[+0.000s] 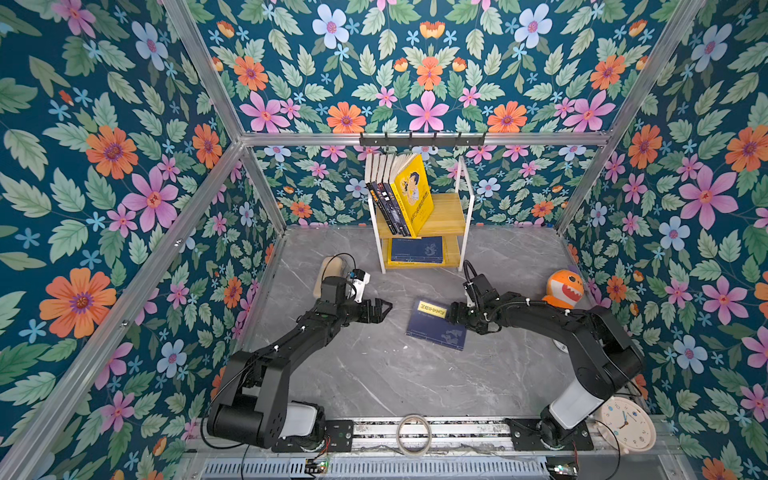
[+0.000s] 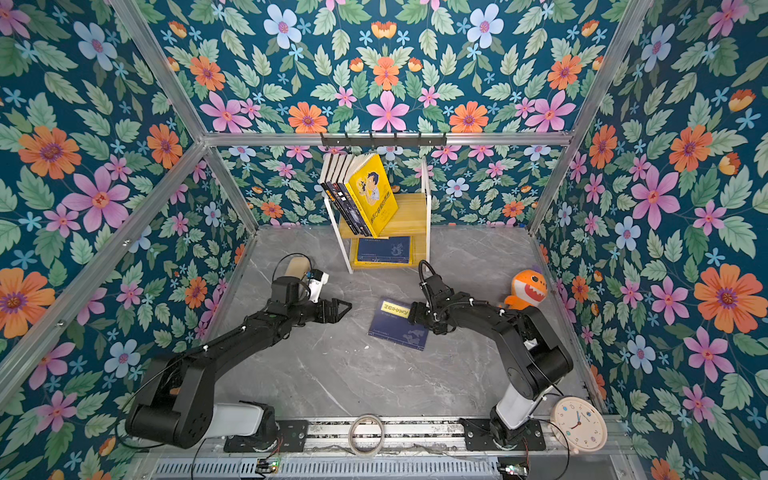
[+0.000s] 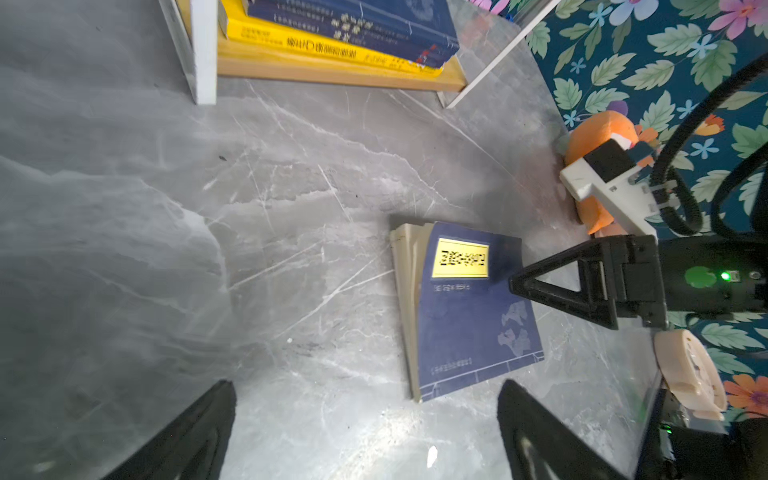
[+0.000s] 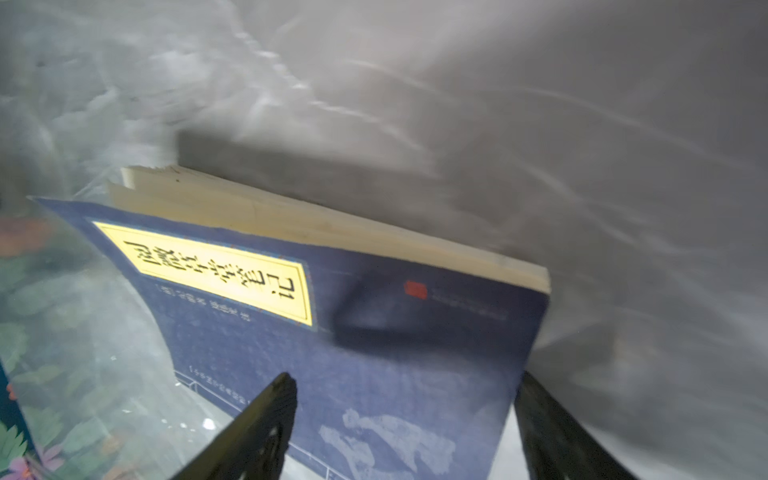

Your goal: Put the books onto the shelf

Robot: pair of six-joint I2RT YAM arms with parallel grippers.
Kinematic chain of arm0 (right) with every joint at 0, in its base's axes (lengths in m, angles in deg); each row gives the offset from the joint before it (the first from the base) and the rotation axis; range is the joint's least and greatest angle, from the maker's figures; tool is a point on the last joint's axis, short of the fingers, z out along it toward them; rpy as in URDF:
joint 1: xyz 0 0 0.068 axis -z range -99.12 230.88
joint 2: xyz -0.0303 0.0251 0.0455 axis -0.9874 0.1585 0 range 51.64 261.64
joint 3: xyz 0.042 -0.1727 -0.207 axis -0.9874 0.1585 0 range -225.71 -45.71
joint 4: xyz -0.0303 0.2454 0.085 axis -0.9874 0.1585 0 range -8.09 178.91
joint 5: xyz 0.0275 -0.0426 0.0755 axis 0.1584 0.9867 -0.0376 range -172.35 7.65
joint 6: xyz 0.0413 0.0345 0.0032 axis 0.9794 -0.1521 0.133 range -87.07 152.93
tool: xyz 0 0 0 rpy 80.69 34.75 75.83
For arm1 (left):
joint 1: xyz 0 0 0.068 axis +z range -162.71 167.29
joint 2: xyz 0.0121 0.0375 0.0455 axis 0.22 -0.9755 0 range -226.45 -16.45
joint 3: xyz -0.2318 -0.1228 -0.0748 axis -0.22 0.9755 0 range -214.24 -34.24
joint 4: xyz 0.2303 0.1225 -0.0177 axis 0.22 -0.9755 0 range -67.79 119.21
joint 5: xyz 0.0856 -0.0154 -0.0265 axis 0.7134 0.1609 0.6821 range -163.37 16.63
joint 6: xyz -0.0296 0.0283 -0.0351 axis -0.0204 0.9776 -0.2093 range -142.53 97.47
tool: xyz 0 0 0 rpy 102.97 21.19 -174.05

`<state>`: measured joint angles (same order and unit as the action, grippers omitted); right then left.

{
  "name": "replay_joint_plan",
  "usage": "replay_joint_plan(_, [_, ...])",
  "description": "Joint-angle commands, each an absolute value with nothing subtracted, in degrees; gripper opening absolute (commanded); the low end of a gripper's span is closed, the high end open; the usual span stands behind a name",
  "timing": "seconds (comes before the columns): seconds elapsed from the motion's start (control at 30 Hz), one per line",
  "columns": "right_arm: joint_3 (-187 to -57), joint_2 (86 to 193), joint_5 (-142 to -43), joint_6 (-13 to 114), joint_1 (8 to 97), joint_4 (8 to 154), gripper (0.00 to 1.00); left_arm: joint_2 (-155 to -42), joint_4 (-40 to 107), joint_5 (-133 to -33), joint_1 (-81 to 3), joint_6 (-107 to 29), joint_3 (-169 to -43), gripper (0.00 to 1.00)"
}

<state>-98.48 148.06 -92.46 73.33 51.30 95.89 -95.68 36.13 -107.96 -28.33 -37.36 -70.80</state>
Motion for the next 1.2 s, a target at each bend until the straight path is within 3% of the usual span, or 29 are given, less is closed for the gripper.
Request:
replay_joint_plan(0.0, [-100.5,151.4,-92.6,75.3,49.2,97.0,0.82,-98.2,34.3,-108.8,-29.1,-39.9,-71.9,0.97])
replay_joint_plan(0.53, [-104.6,156.4,-94.0,78.3,44.7,95.7,0.8,-108.9,35.5,-104.6,-33.1,-47.5,-74.6,0.77])
replay_joint_plan(0.83, [-104.5,157.5,-94.6,79.7,43.8,94.4,0.79,-110.8,35.0,-105.6,-34.5,-48.2,-76.6,0.5])
replay_joint_plan(1.0, [-104.7,157.2,-93.7,78.1,43.8,95.7,0.79,-108.2,31.7,-104.2,-34.5,-47.3,-77.5,0.43])
replay_joint_plan(1.17, [-104.8,156.8,-93.3,77.7,43.8,95.3,0.79,-106.3,30.7,-106.3,-34.4,-45.5,-78.0,0.24])
